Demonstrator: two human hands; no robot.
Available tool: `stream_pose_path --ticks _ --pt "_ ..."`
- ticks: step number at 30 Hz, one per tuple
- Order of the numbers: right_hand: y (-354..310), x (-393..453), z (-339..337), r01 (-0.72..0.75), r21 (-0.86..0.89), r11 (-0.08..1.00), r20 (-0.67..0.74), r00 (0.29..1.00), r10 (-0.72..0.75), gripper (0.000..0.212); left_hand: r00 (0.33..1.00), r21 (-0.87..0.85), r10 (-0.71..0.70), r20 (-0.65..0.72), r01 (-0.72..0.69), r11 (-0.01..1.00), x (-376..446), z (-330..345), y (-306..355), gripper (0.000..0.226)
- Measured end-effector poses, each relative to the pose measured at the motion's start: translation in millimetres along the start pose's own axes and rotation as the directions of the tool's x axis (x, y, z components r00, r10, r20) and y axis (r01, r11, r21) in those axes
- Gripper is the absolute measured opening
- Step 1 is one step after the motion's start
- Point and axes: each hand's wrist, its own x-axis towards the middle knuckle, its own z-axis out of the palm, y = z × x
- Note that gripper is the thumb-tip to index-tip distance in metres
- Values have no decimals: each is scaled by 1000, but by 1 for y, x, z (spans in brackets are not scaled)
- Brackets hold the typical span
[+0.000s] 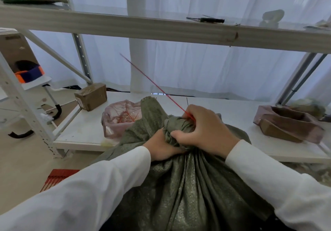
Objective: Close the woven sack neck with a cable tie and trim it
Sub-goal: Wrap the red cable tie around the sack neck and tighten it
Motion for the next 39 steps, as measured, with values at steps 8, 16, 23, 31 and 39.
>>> stream_pose_path --ticks 8,16,23,31,39 --pt "-3 -16 -1 -52 178 983 11 999 51 42 1000 26 17 6 -17 1000 -1 -4 3 25" --pt "20 1 5 -278 544 791 -7 942 336 38 1000 -107 20 16 -18 994 2 6 7 54" --pt "40 1 -11 -184 147 972 -20 982 189 20 1000 -187 5 -31 -11 982 -1 4 11 36" --pt "53 -28 -35 -231 153 961 131 969 211 14 998 -318 -30 -50 12 948 -1 -1 9 32" --pt "49 -37 -15 -162 -71 984 207 963 174 15 998 -354 -6 -60 -15 935 4 0 8 26"
